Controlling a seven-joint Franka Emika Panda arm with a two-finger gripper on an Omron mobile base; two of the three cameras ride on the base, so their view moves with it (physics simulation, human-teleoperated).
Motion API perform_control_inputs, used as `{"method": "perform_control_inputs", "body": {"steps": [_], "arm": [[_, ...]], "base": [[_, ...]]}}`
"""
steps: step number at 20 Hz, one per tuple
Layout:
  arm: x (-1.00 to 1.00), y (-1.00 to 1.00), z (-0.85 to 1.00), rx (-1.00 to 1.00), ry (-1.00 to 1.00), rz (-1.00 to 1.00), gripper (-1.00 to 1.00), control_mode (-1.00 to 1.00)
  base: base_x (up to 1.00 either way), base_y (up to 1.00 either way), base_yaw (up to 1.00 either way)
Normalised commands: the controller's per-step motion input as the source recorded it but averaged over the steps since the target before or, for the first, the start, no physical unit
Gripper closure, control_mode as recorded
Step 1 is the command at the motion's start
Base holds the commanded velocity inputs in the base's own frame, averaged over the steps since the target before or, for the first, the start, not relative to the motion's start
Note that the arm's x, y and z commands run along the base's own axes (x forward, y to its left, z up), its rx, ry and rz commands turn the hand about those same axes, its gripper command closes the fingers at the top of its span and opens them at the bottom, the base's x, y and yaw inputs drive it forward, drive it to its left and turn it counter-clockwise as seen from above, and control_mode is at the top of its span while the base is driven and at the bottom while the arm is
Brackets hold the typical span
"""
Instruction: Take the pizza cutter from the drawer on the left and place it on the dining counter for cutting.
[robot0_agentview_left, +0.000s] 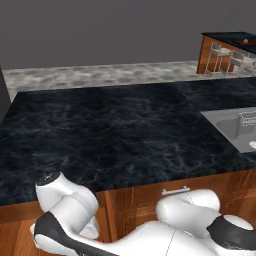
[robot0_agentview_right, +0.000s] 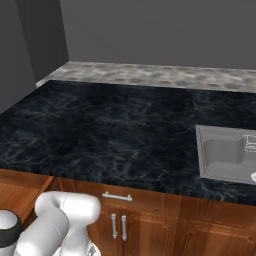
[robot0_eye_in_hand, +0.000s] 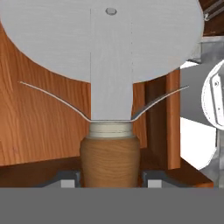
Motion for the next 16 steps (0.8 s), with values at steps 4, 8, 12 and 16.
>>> {"method": "perform_control_inputs", "body": {"steps": [4, 8, 12, 16], "arm": [[-0.39, -0.44, 0.97, 0.01, 0.0, -0.05, 1.0, -1.0], [-0.28, -0.62, 0.8, 0.0, 0.0, -0.05, 1.0, -1.0], [0.03, -0.89, 0.98, 0.04, 0.0, -0.06, 1.0, -1.0], [0.24, -1.0, 0.93, 0.05, 0.0, -0.06, 1.0, -1.0]], "base": [[0.0, 0.0, 0.0], [0.0, 0.0, 0.0], [0.0, 0.0, 0.0], [0.0, 0.0, 0.0]]}}
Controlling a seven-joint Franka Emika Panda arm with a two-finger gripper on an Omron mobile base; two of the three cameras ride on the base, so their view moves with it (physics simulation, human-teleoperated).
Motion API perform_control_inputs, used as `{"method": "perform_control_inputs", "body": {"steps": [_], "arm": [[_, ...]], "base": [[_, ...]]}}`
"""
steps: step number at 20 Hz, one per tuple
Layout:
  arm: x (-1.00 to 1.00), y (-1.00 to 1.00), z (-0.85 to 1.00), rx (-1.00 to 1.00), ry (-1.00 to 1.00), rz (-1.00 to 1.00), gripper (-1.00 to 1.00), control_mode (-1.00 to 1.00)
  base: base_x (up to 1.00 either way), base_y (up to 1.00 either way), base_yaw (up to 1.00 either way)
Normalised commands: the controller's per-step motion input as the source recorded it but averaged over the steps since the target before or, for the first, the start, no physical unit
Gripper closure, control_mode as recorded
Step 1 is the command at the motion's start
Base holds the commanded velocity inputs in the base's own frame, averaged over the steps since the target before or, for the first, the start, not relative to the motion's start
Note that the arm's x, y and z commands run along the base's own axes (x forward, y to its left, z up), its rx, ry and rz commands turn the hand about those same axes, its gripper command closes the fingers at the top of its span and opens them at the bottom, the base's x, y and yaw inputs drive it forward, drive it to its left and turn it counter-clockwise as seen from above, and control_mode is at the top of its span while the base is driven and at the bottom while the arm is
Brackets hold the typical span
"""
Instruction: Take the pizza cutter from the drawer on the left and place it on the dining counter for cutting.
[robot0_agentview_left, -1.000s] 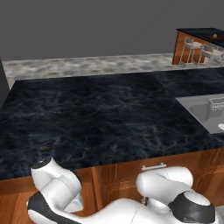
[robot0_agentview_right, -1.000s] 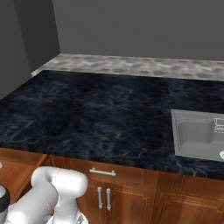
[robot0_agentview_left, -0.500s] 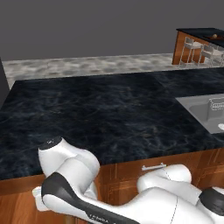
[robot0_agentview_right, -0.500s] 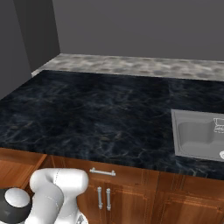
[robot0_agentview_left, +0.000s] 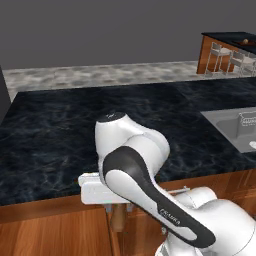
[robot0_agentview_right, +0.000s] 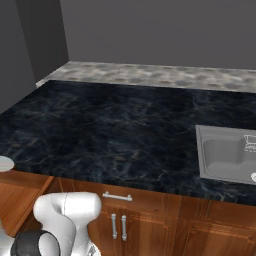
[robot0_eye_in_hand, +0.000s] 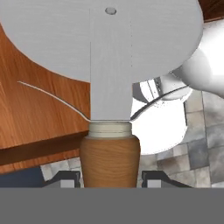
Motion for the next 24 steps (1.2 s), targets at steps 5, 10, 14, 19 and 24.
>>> {"method": "perform_control_inputs", "body": {"steps": [5, 10, 14, 19, 24], "arm": [[0.11, -1.0, 0.52, 0.02, 0.0, -0.09, 1.0, -1.0], [0.0, -1.0, 0.17, 0.0, 0.0, -0.05, 1.0, -1.0], [0.0, -1.0, 0.13, -0.03, 0.0, -0.02, 1.0, -1.0], [0.0, -1.0, 0.17, -0.01, -0.01, 0.0, 1.0, -1.0], [0.0, -1.0, 0.12, 0.0, -0.03, 0.0, 1.0, -1.0]], "base": [[0.0, 0.0, 0.0], [0.0, 0.0, 0.0], [0.0, 0.0, 0.0], [0.0, 0.0, 0.0], [0.0, 0.0, 0.0]]}}
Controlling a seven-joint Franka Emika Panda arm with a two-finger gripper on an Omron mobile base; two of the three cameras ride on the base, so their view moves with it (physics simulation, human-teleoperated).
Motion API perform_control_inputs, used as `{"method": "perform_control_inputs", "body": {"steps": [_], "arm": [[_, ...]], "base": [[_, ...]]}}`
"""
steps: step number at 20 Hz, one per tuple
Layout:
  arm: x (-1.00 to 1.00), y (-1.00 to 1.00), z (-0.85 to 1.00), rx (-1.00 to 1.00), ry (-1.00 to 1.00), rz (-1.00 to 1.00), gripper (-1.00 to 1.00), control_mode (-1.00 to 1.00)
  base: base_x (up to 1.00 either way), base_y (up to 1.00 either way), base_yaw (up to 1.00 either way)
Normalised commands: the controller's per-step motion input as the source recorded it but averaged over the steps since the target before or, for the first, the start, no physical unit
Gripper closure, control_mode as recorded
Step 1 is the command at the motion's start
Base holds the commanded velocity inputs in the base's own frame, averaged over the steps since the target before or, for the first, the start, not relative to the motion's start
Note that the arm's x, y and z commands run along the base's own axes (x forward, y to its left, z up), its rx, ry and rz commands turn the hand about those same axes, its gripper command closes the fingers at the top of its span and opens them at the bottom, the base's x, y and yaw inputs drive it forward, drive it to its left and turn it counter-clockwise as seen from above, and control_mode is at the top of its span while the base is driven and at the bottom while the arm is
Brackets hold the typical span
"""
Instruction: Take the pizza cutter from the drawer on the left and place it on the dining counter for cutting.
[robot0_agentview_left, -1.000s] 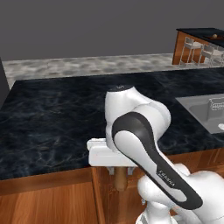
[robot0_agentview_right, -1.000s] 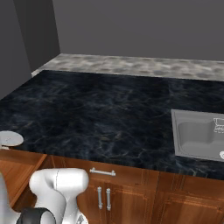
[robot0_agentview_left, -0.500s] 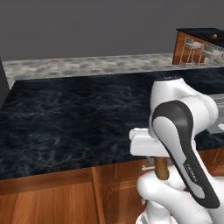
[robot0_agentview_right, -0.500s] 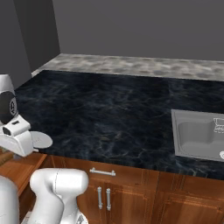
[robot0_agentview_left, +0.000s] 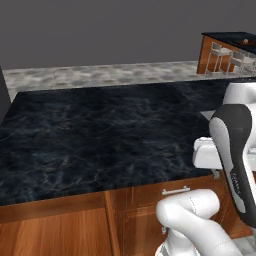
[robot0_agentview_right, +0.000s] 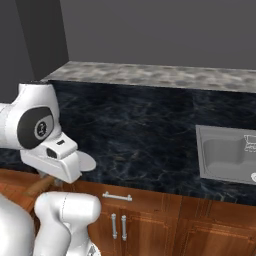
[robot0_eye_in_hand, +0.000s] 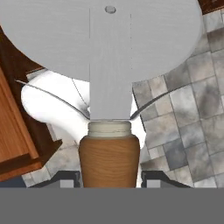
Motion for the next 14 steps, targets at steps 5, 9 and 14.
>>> {"method": "perform_control_inputs", "body": {"steps": [5, 9, 14], "arm": [[0.03, -0.79, 0.03, 0.0, -0.01, 0.0, 1.0, -1.0], [0.34, -0.14, 0.0, 0.0, 0.0, 0.1, 1.0, -1.0], [0.57, -0.03, 0.0, 0.0, 0.0, 0.1, 1.0, -1.0]], "base": [[0.0, 0.0, 0.0], [0.0, 0.0, 0.0], [0.0, 0.0, 0.0]]}}
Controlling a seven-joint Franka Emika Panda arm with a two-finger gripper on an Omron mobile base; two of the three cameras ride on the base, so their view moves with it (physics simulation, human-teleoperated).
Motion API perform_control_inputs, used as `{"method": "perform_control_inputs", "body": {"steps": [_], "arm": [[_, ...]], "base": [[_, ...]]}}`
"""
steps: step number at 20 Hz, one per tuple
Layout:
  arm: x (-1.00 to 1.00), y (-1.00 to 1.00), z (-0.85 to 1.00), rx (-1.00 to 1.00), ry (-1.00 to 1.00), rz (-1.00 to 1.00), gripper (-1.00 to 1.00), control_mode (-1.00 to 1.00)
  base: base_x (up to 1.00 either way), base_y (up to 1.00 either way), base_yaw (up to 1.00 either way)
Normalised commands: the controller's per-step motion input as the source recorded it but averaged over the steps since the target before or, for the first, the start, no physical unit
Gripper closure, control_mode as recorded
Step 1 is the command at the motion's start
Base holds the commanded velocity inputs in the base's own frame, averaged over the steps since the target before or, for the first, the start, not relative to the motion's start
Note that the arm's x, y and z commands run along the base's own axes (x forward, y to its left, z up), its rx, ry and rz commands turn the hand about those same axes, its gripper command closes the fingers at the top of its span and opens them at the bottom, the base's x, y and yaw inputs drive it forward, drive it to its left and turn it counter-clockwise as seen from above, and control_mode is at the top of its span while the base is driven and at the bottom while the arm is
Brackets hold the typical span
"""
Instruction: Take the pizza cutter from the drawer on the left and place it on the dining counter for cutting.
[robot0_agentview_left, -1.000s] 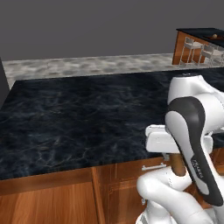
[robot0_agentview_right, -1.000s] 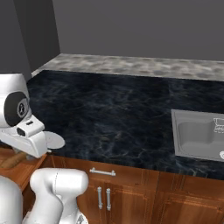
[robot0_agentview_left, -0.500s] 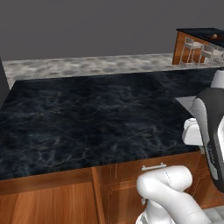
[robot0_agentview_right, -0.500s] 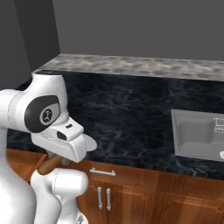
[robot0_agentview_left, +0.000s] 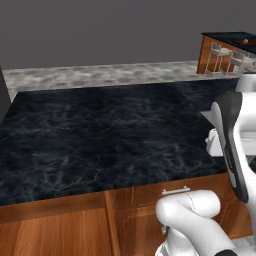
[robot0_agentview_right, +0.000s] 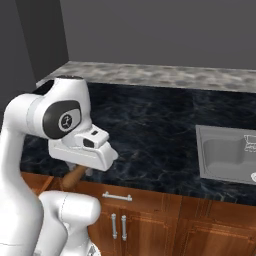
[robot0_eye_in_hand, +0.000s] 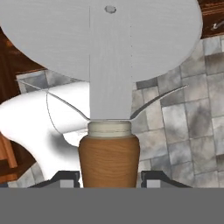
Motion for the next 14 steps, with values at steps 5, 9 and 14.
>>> {"method": "perform_control_inputs", "body": {"steps": [5, 9, 14], "arm": [[0.16, 0.02, 0.0, 0.0, 0.0, 0.01, 1.0, -1.0], [0.0, 0.09, -0.05, 0.0, 0.02, 0.0, 1.0, -1.0], [0.0, 0.05, -0.1, 0.0, 0.02, 0.05, 1.0, -1.0]], "base": [[0.0, 0.0, 0.0], [0.0, 0.0, 0.0], [0.0, 0.0, 0.0]]}}
